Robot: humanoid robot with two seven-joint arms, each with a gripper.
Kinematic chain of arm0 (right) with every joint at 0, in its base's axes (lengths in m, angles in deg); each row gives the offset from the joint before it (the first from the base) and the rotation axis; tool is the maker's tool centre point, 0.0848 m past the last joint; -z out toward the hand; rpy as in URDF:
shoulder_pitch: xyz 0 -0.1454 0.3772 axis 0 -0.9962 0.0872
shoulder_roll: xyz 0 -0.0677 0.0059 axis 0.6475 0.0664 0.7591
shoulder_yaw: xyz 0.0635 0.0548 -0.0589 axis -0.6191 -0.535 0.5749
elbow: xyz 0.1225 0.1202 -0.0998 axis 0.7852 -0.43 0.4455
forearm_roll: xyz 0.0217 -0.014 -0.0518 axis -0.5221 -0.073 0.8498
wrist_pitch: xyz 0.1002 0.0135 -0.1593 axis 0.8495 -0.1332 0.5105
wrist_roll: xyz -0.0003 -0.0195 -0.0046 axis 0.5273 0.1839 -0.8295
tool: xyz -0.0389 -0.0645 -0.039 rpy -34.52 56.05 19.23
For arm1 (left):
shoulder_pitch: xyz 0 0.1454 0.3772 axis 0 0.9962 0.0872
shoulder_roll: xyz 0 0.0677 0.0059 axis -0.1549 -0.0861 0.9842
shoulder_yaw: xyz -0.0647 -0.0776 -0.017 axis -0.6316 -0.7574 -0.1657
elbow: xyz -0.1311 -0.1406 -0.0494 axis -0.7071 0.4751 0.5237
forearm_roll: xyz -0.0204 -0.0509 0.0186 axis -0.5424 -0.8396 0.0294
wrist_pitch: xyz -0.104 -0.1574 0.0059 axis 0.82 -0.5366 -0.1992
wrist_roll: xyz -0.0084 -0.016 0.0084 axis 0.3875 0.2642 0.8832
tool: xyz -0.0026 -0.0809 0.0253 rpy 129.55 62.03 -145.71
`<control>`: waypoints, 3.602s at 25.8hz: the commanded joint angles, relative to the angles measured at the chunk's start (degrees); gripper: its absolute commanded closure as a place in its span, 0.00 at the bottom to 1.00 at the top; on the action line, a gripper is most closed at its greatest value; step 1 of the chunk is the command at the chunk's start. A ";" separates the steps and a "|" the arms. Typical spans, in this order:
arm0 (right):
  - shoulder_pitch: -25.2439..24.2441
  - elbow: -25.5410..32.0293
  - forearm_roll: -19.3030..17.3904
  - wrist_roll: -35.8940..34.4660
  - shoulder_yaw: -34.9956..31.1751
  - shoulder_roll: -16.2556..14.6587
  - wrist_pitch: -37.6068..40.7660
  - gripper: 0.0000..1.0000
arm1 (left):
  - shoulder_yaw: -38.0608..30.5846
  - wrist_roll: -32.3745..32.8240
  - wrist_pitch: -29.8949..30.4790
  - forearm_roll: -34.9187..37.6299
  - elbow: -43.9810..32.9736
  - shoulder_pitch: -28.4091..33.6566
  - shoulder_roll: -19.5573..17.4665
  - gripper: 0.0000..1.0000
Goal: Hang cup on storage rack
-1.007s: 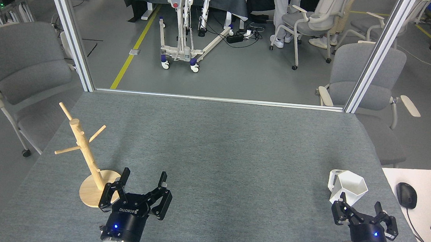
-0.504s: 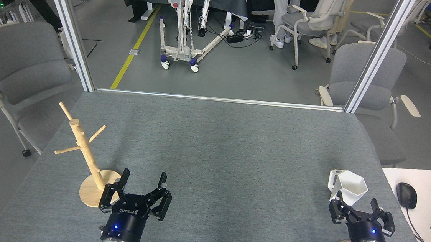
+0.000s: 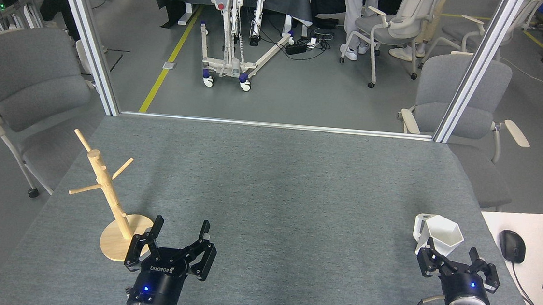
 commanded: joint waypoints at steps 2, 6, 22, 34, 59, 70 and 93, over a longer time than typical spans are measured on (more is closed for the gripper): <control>1.19 -0.99 0.12 0.05 0.11 -0.07 -0.10 0.01 | 0.00 -0.03 0.18 0.00 0.31 -0.06 0.03 0.00; 2.95 -3.54 0.12 0.05 0.20 -0.07 -0.10 0.01 | 0.00 -0.03 0.27 0.00 1.19 -0.33 0.03 0.00; 6.38 -8.28 0.21 0.05 1.25 -0.51 -0.10 0.01 | 0.35 -0.03 0.44 0.18 1.37 -0.50 0.03 0.00; 8.66 -11.36 0.12 0.05 1.52 -1.83 0.08 0.01 | 0.35 -0.20 0.53 0.18 1.89 -0.15 0.12 0.00; 11.30 -15.67 0.03 -0.04 6.79 -2.18 -0.45 0.01 | 0.44 -0.20 0.44 0.18 2.86 -0.15 0.56 0.00; 11.74 -15.67 -0.05 -0.04 6.62 -2.44 -0.45 0.01 | 0.35 -0.20 0.53 0.09 2.51 -0.15 0.47 0.00; 11.65 -15.67 -0.05 -0.04 6.44 -2.53 -0.19 0.02 | 0.44 -0.11 0.97 0.09 2.60 -0.33 0.21 0.00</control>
